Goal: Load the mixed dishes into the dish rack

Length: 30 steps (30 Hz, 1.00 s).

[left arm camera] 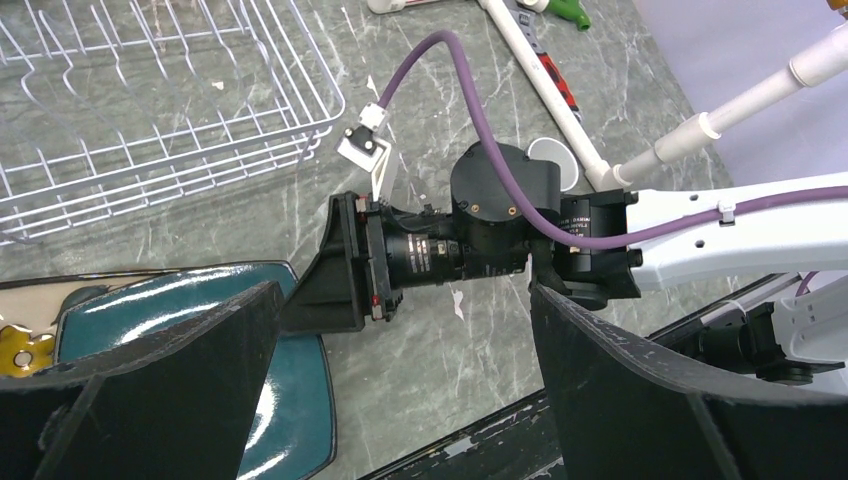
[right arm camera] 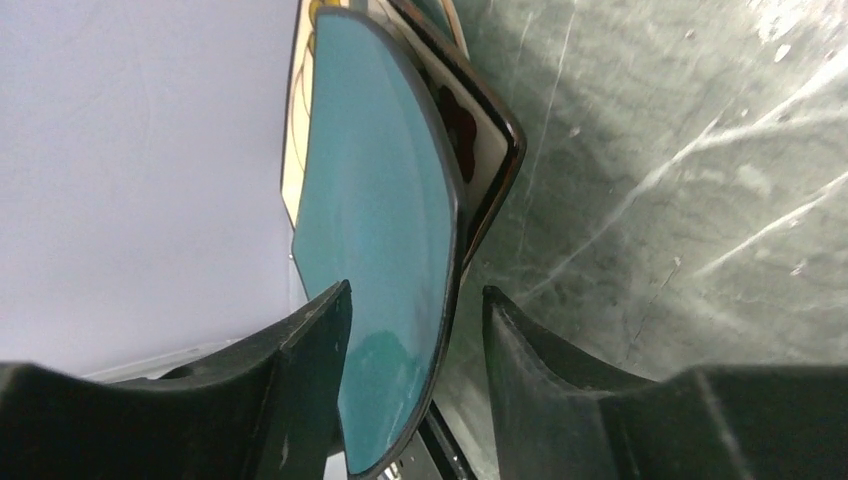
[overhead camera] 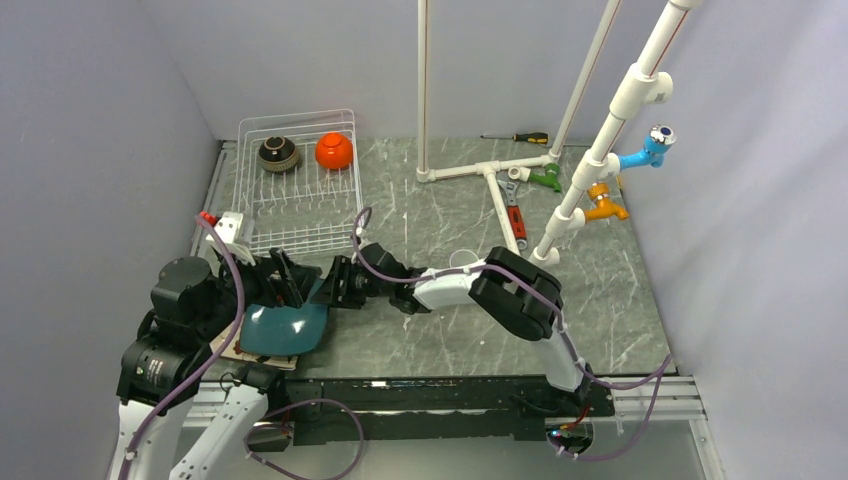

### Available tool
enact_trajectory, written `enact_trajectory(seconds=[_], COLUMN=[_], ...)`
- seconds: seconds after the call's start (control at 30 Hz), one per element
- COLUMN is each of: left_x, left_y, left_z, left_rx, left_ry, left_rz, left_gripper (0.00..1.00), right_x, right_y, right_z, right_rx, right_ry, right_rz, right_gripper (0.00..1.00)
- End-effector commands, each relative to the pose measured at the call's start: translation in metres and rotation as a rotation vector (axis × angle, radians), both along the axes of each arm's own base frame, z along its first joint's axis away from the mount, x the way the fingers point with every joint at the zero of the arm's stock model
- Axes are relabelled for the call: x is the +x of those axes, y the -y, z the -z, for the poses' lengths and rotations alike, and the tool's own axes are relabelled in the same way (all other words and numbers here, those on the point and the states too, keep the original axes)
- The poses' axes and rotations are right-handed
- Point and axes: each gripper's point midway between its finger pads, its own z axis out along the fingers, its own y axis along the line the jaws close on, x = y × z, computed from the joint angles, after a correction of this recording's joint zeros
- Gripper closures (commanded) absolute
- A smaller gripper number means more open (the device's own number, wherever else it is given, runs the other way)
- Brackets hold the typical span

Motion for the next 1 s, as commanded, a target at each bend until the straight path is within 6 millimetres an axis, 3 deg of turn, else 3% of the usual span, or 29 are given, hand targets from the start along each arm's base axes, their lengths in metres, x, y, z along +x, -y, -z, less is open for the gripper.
enact_trajectory(seconds=[0.0,0.3,0.63,0.83,0.97], left_x=[-0.004,-0.006,-0.006,-0.006,-0.004], left_y=[0.002,0.004,0.003,0.002,0.002], left_z=[-0.01,-0.011,-0.01,-0.005,-0.006], left_rx=[-0.019,-0.023,-0.022,-0.016,-0.014], left_ry=[0.033,0.022,0.023,0.014,0.016], left_rz=[0.012,0.029,0.022,0.018,0.017], left_gripper=[0.01,0.01,0.01,0.01,0.01], right_x=[-0.011,-0.027,-0.029,-0.032,-0.029], right_y=[-0.013,-0.029,-0.028,-0.024,-0.019], right_z=[-0.029,-0.02,-0.005,0.002,-0.005], right_rx=[0.021,0.032,-0.009,-0.029,-0.039], right_ry=[0.044,-0.004,-0.04,-0.094,-0.11], right_rz=[-0.029,-0.077,-0.065,-0.048,-0.03], right_gripper=[0.45,0.46,0.52,0.7,0.82])
